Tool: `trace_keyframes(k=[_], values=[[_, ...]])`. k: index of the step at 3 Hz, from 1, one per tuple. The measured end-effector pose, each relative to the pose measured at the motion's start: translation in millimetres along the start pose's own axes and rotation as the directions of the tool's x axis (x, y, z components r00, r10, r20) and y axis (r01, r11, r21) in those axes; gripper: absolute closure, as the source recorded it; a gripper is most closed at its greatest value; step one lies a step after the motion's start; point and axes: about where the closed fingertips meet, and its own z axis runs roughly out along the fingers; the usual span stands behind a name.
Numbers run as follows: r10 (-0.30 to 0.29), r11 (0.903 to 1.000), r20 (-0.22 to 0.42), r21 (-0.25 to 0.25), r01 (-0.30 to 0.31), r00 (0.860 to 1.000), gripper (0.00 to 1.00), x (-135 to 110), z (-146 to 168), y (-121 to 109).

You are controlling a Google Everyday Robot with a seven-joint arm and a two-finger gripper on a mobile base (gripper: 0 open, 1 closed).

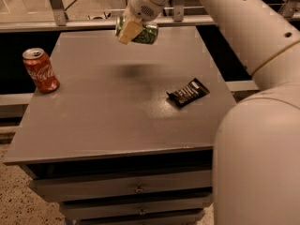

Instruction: Place green can upright

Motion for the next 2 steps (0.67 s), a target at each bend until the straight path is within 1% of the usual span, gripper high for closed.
trace_keyframes(k=[1,2], values=[[0.022,0.9997,0.241,0.009,-0.024,0.970,1.00,11.8,-56.5,-5.7],[0.061,0.9981,0.402,-0.017,-0.059,0.913,1.00,25.2,-86.3,-6.7]])
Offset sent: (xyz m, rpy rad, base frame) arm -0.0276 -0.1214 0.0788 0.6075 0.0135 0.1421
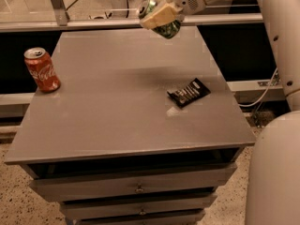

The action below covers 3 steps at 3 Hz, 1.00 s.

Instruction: Place green can upright

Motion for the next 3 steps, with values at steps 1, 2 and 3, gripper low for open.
trace_keyframes(k=[1,2,3], values=[[0.054,0.9983,0.147,-0.028,-0.051,0.988,1.00,12.2,-17.1,4.4],[0.119,0.9918,0.307,-0.080,-0.099,0.944,1.00,30.2,-24.9,15.5],[0.156,0.9859,0.397,-0.120,-0.117,0.905,1.00,42.8,-27.5,24.4]])
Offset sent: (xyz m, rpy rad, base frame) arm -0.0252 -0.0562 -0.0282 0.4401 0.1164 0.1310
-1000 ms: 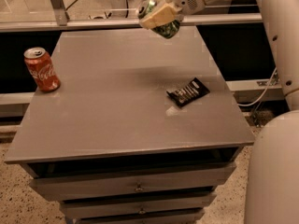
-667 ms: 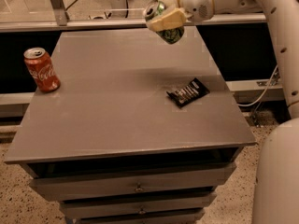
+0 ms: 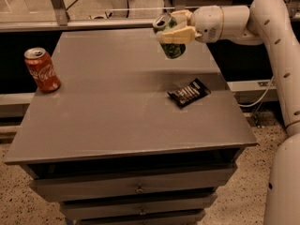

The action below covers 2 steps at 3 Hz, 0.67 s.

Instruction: Place green can upright

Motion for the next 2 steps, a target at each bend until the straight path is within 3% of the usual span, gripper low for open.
trace_keyframes(k=[1,2], values=[[0.039,0.9988,0.084,-0.034,-0.036,0.996,1.00,16.1,-7.1,3.6],[0.064,0.9967,0.126,-0.057,-0.057,0.990,1.00,35.5,-13.8,4.2]])
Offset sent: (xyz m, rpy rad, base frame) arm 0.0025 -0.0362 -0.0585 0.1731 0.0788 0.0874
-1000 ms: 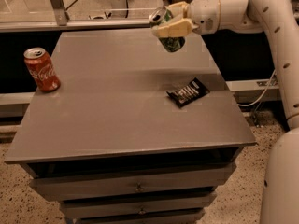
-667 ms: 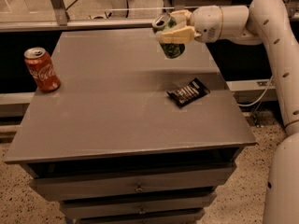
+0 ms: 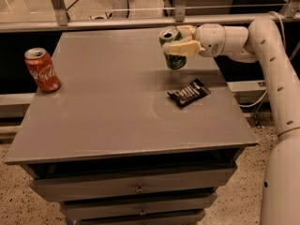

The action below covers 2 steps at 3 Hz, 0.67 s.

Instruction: Place green can upright

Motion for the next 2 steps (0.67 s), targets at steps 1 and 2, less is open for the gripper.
trace_keyframes(k=[1,2], values=[[0.010,0.9998,0.016,-0.016,-0.010,1.000,1.00,14.6,-7.1,-0.4],[0.029,0.9991,0.012,-0.031,-0.029,1.000,0.81,25.0,-14.4,-1.3]])
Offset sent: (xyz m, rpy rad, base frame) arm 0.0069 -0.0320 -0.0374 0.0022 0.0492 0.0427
